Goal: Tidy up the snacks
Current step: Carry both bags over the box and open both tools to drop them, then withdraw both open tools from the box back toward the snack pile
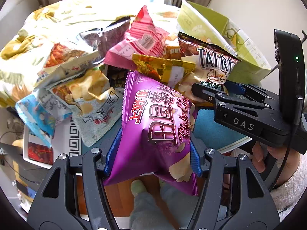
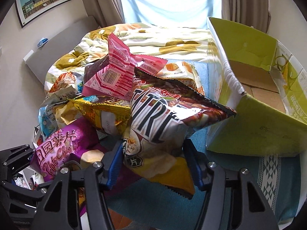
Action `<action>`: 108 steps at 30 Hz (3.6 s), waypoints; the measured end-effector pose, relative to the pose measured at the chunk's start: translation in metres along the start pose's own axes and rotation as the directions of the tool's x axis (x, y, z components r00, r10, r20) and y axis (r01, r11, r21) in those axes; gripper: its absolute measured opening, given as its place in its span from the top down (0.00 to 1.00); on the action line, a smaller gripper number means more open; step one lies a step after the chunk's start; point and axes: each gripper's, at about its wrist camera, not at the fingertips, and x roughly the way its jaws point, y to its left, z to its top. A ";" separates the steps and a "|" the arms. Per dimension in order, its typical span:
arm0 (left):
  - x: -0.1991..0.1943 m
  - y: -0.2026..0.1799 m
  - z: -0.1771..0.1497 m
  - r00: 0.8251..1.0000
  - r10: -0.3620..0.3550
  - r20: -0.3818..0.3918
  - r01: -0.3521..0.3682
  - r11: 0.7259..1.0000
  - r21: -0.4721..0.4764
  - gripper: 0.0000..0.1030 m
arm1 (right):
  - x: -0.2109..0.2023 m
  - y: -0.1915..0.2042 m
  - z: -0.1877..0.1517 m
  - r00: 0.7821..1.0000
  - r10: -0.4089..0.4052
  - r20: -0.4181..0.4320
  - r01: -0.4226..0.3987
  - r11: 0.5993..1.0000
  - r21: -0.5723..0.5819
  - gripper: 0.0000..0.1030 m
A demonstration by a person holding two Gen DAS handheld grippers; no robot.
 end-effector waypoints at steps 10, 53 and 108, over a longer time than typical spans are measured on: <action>-0.062 -0.002 0.012 0.995 -0.028 0.096 0.023 0.998 0.053 0.44 | -0.064 0.020 0.008 0.990 -0.100 0.099 0.096 0.995 0.037 0.45; 0.131 -0.225 0.311 0.998 0.021 0.067 -0.030 0.989 0.142 0.13 | -0.078 -0.245 0.136 0.985 -0.174 0.011 0.170 0.973 0.154 0.45; -0.029 -0.153 0.223 0.965 0.176 0.195 -0.180 0.984 0.007 0.01 | -0.116 -0.206 0.164 0.984 -0.087 0.155 0.076 0.994 0.076 0.00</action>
